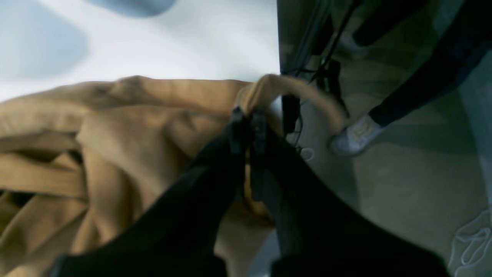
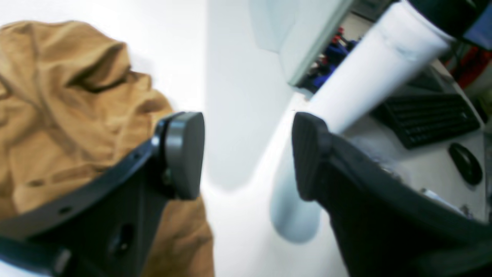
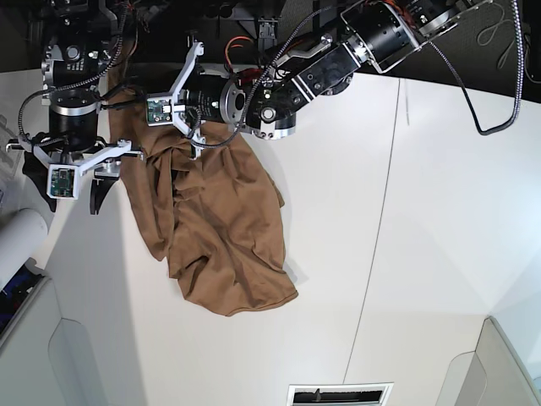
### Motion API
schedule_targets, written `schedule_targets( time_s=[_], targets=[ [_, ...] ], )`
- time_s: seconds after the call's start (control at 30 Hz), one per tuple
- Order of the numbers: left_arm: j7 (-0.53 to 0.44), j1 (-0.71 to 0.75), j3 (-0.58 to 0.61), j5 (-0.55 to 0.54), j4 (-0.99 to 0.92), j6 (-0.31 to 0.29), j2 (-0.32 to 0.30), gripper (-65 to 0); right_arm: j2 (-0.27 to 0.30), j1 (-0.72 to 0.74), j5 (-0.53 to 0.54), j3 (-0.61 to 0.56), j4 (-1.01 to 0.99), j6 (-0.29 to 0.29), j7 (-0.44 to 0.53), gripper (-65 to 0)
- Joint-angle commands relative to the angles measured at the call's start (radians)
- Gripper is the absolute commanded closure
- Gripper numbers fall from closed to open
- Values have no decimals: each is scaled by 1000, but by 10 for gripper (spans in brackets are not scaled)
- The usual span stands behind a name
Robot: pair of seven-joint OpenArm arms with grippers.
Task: Layout the t-shirt on the table in an organized manner, then fold the t-shirt properly
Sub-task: 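Lift the shirt with both grippers and spread it across the table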
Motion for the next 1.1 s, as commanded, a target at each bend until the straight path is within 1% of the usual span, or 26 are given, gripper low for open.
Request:
schedule_targets(
  time_s=[0.0, 0.03, 0.1, 0.13, 0.23, 0.27, 0.3, 0.37, 0.43, 0.47, 0.53, 0.6, 0.63, 0.8, 0.87, 0.97, 1.07],
  targets=[
    [-24, -21, -21, -15, 18, -2, 11, 0, 6, 5, -6, 12, 0, -3, 24, -354],
    [-24, -21, -36, -15, 18, -2, 11, 0, 6, 5, 2, 19, -16, -1, 23, -354],
    [-24, -21, -68, -16, 18, -2, 11, -8, 6, 5, 41, 38, -57, 37, 23, -354],
    [-19, -21, -84, -21, 18, -3, 11, -53, 6, 5, 67, 48, -84, 54, 23, -354],
    [21, -21, -124, -78, 22, -9, 11, -229, 5, 5, 138, 80, -166, 123, 36, -354],
    [43, -21, -134, -105, 23, -20, 11, -270, 5, 5, 171, 90, -188, 143, 43, -354],
    [72, -21, -142, -138, 26, -38, 11, -297, 5, 5, 205, 98, -207, 174, 48, -354],
    [154, -21, -144, -216, 37, -38, 11, -304, 5, 9, 267, 108, -239, 253, 51, -354],
    [248, -18, -140, -297, 61, -38, 11, -304, 4, 10, 311, 108, -262, 326, 76, -354],
    [280, -12, -140, -319, 76, -38, 11, -304, 2, 11, 326, 108, -274, 355, 96, -354],
    [297, -2, -147, -309, 109, -38, 10, -304, 3, 23, 354, 108, -306, 383, 112, -354],
    [294, -2, -179, -278, 138, -32, 11, -304, 3, 47, 356, 108, -351, 402, 112, -354],
    [285, -2, -207, -267, 151, -20, 11, -304, 3, 60, 356, 108, -377, 410, 112, -354],
    [261, -5, -407, -254, 159, -16, 11, -304, 3, 97, 357, 108, -492, 432, 111, -354],
    [223, -12, -470, -238, 144, -16, 10, -304, 3, 96, 361, 108, -515, 433, 106, -354],
    [161, -61, -513, -200, 60, -15, 11, -304, 3, 96, 360, 108, -527, 432, 107, -354],
    [84, -121, -515, -152, -73, -1, 11, -304, 3, 96, 360, 108, -527, 432, 105, -354]
  ],
)
